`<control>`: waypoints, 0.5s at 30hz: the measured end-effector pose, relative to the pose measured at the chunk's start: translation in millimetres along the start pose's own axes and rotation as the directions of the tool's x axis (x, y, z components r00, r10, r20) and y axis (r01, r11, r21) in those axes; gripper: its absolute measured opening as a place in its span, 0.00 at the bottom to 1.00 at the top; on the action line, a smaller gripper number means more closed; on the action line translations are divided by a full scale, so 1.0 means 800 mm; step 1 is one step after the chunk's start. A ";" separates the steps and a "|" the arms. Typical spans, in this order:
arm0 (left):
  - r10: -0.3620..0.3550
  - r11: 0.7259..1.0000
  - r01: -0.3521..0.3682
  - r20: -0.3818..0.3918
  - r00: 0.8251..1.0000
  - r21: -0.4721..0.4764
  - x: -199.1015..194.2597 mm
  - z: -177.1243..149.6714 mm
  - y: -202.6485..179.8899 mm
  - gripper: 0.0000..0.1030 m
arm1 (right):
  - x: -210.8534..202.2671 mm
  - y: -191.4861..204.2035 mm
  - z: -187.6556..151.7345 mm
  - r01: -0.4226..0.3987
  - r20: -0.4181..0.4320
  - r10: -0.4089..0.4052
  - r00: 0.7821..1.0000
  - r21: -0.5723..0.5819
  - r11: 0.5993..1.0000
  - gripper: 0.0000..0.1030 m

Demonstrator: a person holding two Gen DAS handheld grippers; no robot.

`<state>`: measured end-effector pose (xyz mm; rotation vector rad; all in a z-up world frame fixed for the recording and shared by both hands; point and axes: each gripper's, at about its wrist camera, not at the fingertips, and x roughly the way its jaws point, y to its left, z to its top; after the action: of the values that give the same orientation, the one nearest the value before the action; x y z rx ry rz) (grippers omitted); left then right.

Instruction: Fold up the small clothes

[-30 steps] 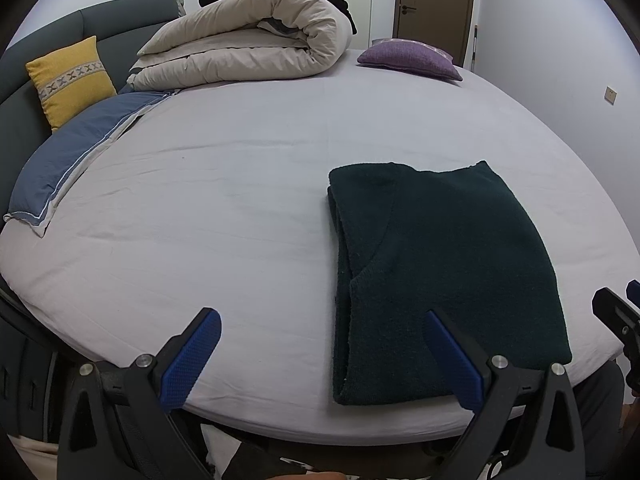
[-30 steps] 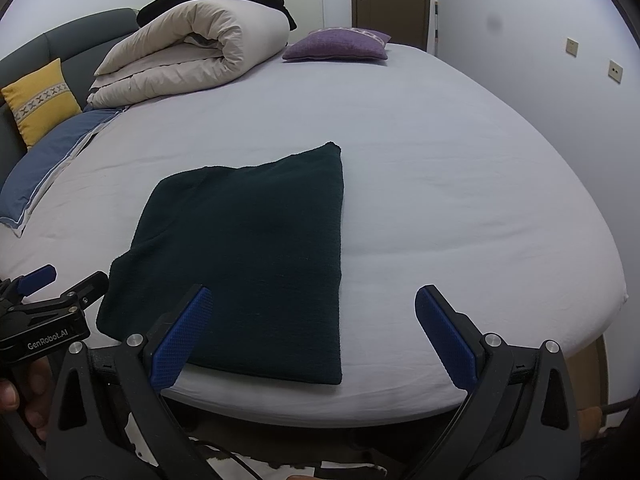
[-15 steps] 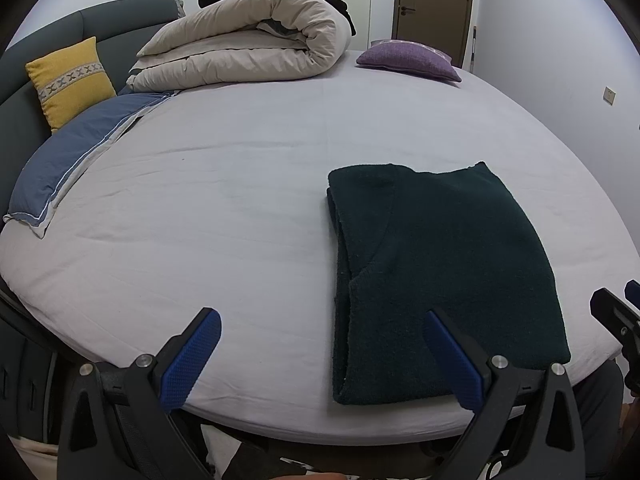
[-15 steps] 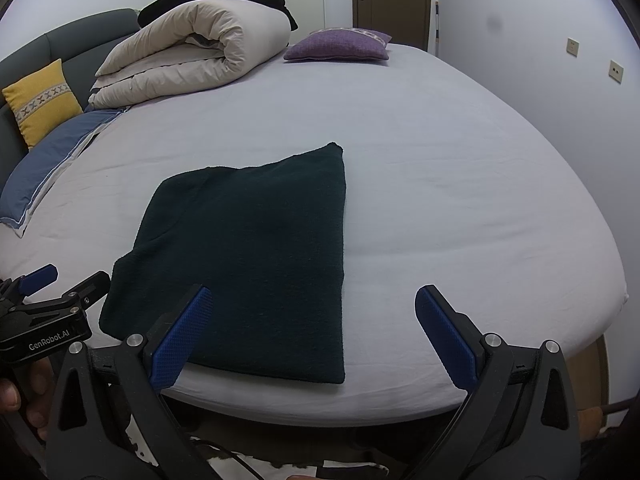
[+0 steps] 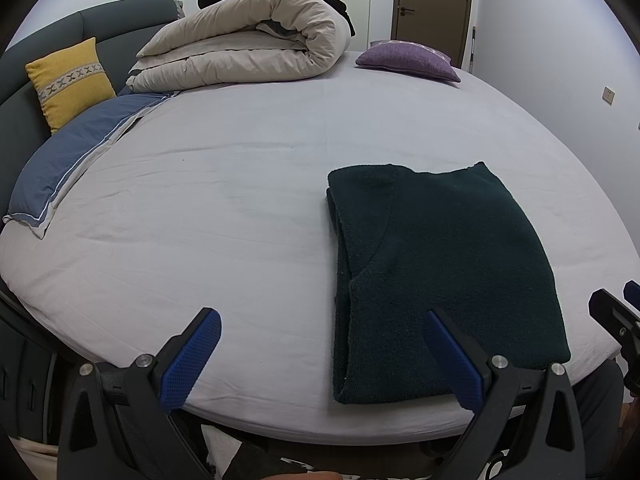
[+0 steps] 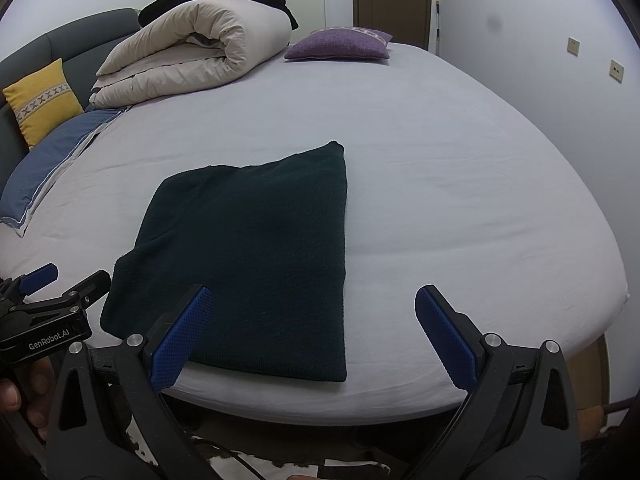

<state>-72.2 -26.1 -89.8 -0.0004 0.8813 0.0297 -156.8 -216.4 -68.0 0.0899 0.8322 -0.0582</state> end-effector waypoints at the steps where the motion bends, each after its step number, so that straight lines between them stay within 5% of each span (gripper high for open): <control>1: -0.001 1.000 0.001 -0.001 1.000 0.000 0.000 0.000 0.000 1.00 | 0.001 -0.001 0.000 0.000 0.000 0.000 1.000 0.000 1.000 1.00; 15: -0.008 1.000 0.008 -0.006 1.000 0.007 0.000 0.002 -0.005 1.00 | 0.002 0.002 -0.002 -0.008 -0.001 0.008 1.000 0.003 1.000 1.00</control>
<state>-70.8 -30.3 -88.6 0.0030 0.8876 0.0188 -156.5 -214.7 -70.3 0.0962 0.8331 -0.0515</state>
